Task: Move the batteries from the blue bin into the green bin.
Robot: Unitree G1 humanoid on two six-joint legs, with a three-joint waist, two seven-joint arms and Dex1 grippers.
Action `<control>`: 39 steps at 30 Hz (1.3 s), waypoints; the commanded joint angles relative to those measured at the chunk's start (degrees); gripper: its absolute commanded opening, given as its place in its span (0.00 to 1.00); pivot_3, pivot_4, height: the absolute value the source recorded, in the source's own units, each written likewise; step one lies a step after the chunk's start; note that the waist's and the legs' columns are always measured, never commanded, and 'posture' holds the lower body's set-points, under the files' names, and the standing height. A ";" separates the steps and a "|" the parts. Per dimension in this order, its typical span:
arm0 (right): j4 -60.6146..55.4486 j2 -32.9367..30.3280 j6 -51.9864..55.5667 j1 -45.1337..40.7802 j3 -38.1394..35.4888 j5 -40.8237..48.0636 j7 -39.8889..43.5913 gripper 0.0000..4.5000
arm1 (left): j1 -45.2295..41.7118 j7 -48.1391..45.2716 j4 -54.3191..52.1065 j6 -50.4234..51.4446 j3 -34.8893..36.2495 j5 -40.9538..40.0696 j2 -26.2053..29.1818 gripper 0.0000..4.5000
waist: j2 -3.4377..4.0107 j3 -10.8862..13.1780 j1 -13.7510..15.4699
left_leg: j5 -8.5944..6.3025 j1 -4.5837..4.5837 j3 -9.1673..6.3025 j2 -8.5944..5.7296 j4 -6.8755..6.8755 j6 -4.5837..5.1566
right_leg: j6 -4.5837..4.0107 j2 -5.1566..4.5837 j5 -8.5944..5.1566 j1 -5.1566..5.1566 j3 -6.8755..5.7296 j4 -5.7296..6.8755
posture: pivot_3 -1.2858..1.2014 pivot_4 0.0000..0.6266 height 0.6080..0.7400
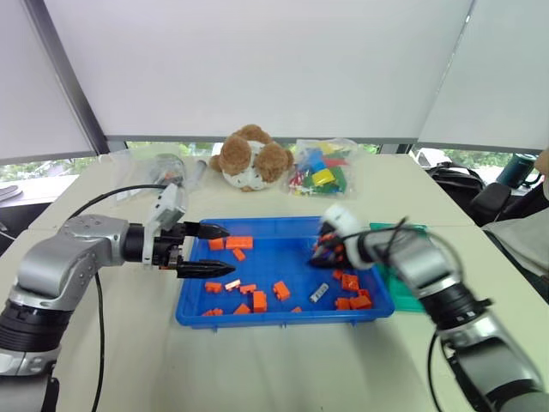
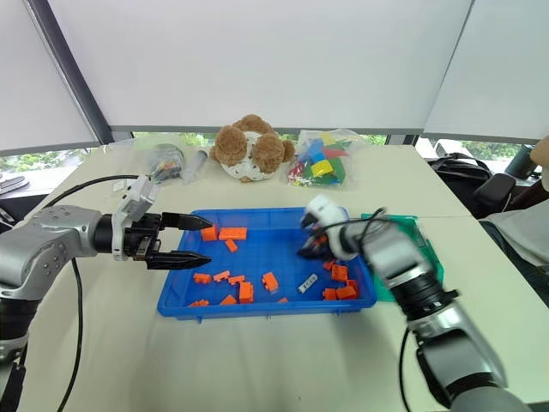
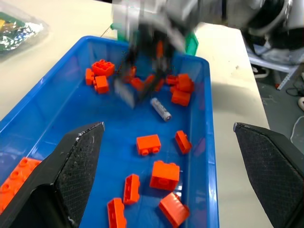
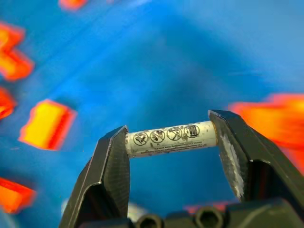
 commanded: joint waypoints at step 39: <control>-20.46 -3.06 13.65 12.70 -1.65 12.38 -5.33 0.99 | -1.31 -5.02 -0.13 -2.57 -1.29 2.37 -0.04 1.00 | -0.01 -0.01 -0.08 | 0.00 0.04 -0.05 0.00 0.02 0.01 | -0.01 0.04 0.00 0.06 0.01 -0.01 | 0.52 0.24 0.95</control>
